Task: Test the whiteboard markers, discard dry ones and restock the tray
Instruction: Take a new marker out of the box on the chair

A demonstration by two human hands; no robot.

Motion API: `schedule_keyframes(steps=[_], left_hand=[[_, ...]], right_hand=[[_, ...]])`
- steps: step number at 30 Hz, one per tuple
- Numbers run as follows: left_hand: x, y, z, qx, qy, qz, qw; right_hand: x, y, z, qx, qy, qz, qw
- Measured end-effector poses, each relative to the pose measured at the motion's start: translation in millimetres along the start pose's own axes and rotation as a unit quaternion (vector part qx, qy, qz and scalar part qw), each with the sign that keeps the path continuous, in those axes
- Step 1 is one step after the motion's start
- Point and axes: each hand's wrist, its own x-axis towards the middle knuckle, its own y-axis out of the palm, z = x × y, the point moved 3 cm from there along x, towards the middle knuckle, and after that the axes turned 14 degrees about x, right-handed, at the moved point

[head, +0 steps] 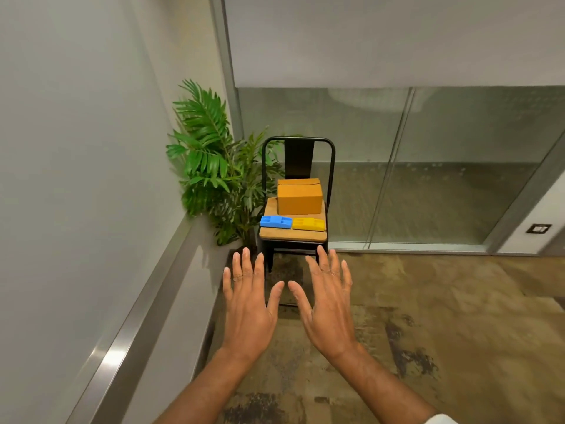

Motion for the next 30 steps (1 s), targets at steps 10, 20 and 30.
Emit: schedule_keyframes(steps=[10,20,30], left_hand=[[125,66,-48,0.016,-0.004,-0.005,1.000],[236,105,-87,0.003,-0.005,-0.011,1.000],[339,175,-54,-0.013,0.010,0.006,1.000]], right_hand=[[116,-8,-105,-0.008,-0.016,-0.003,1.000],[225,-4,-172,-0.007,-0.025,-0.001,1.000],[311,58,-220,-0.044,0.010,0.005,0.999]])
